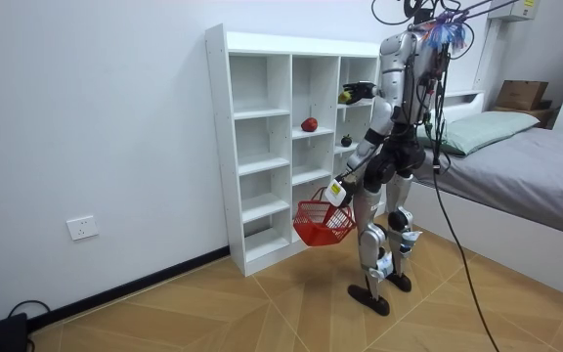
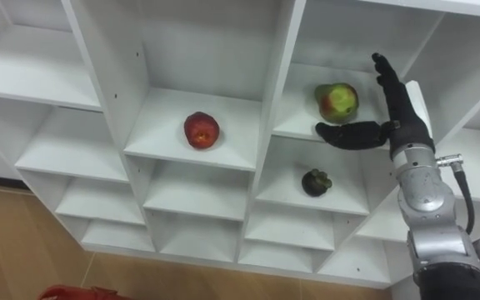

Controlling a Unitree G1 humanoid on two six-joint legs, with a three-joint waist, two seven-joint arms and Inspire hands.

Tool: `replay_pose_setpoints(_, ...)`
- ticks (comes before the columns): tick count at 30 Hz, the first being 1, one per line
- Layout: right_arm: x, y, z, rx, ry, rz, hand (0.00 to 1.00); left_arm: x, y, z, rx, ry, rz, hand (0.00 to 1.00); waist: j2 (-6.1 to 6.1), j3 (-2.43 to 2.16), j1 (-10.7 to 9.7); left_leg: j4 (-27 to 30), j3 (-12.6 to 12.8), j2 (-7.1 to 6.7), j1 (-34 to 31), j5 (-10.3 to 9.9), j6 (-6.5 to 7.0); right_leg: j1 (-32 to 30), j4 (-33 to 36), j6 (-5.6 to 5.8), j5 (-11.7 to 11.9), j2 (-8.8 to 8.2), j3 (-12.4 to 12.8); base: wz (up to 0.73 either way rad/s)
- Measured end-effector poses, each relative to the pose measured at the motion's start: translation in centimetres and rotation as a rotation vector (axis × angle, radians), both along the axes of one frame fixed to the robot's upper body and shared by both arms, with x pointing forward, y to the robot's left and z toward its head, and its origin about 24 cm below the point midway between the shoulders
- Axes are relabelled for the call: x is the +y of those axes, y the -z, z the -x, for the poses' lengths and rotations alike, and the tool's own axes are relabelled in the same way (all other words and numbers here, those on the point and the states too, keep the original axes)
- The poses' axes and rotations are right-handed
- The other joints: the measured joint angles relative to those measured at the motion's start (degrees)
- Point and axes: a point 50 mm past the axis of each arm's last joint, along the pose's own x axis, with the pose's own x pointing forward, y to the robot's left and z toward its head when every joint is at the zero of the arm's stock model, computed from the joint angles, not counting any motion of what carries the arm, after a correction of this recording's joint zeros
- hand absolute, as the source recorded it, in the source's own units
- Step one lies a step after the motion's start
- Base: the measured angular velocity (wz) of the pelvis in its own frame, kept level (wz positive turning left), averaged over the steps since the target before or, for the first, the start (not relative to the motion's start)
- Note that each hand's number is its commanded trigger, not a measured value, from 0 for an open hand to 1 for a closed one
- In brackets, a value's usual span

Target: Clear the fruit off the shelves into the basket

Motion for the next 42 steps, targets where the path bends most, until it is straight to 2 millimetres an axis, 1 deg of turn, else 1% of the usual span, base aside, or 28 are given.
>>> replay_pose_setpoints(1,0.0,0.0,0.0,0.001,0.0,0.001,0.14,0.0,0.0,0.0,0.0,0.002,0.0,1.0,0.03,0.02,0.0,0.0,0.0,0.0,0.0,0.0,0.0,0.0,0.0,0.0,0.0,-0.01,-0.1,0.0)
replay_pose_setpoints(2,-0.1,0.2,0.0,0.006,0.001,0.001,0.31,0.0,0.0,0.0,0.002,0.007,-0.001,1.0,0.04,0.03,0.0,0.0,0.0,0.0,0.0,0.0,0.0,0.0,0.0,0.0,0.0,-0.02,-0.2,0.0)
replay_pose_setpoints(3,-0.1,0.2,0.1,0.011,0.002,0.001,0.58,0.1,0.0,0.0,0.003,0.012,-0.002,1.0,0.05,0.03,0.0,0.0,0.0,0.0,0.0,0.0,0.0,0.0,0.0,0.0,0.0,-0.02,-0.3,0.0)
replay_pose_setpoints(4,-0.1,0.3,0.1,0.011,0.002,0.001,0.71,0.1,0.0,0.0,0.005,0.016,-0.002,1.0,0.04,0.03,0.0,0.0,0.0,0.0,0.0,0.0,0.0,0.0,0.0,0.0,0.0,-0.02,-0.3,0.0)
replay_pose_setpoints(5,-0.1,0.3,0.1,0.012,0.002,0.001,0.89,0.1,0.0,0.0,0.005,0.019,-0.003,1.0,0.05,0.03,0.0,0.0,0.0,0.0,0.0,0.0,0.0,0.0,0.0,0.0,0.0,-0.03,-0.3,0.0)
replay_pose_setpoints(6,-0.1,0.3,0.1,0.013,0.001,0.001,1.0,0.1,0.0,0.0,0.005,0.02,-0.004,1.0,0.06,0.03,0.0,0.0,0.0,0.0,0.0,0.0,0.0,0.0,0.0,-0.01,0.0,-0.04,-0.3,0.0)
replay_pose_setpoints(10,0.2,0.3,0.0,0.027,-0.033,0.025,1.0,0.2,-0.1,0.0,0.006,0.02,-0.006,1.0,0.12,0.01,-0.1,0.0,-0.2,0.0,-0.1,0.0,0.0,0.0,0.0,-0.02,0.0,-0.03,-0.3,0.0)
replay_pose_setpoints(15,0.3,-0.1,-0.1,0.035,-0.089,0.151,1.0,0.4,-0.2,-0.3,0.002,0.033,-0.015,1.0,0.12,-0.15,0.3,0.2,-0.7,0.0,0.0,0.0,-0.01,0.0,0.0,-0.04,0.0,-0.02,-0.7,0.03)
replay_pose_setpoints(19,0.1,-0.4,-0.1,0.031,-0.094,0.206,1.0,0.4,-0.3,-1.1,-0.012,0.055,-0.018,1.0,0.14,-0.18,1.6,0.2,-0.9,0.0,-0.1,0.0,-0.01,0.0,0.1,-0.05,0.0,-0.02,-0.8,0.0)
replay_pose_setpoints(22,0.3,-0.5,-0.2,0.026,-0.103,0.217,1.0,0.4,-0.3,-1.3,-0.012,0.055,-0.019,1.0,-0.11,-0.34,1.8,0.2,-1.4,-0.05,-0.1,0.0,-0.01,0.1,0.1,-0.05,0.0,0.0,-1.0,0.03)
replay_pose_setpoints(30,0.9,-1.0,-0.4,0.007,-0.135,0.252,1.0,0.5,-0.2,-1.6,-0.003,0.052,-0.019,1.0,0.27,-0.03,1.8,0.0,-1.5,-0.03,-0.1,0.0,-0.02,0.3,0.1,-0.07,0.0,0.05,-1.1,0.0)
replay_pose_setpoints(39,1.6,-1.7,-0.5,-0.013,-0.17,0.3,1.0,0.5,-0.2,-1.6,-0.005,0.053,-0.017,1.0,0.3,-0.01,2.2,0.1,-1.5,-0.06,-0.3,0.0,-0.02,0.1,0.0,-0.07,0.0,0.04,-1.0,0.0)
replay_pose_setpoints(42,1.5,-1.7,-0.5,-0.017,-0.166,0.284,1.0,0.5,-0.2,-1.8,-0.01,0.055,-0.018,1.0,0.3,-0.01,2.5,0.1,-1.6,-0.09,-0.6,0.0,-0.02,0.0,-0.1,-0.07,0.0,0.04,-1.0,0.0)
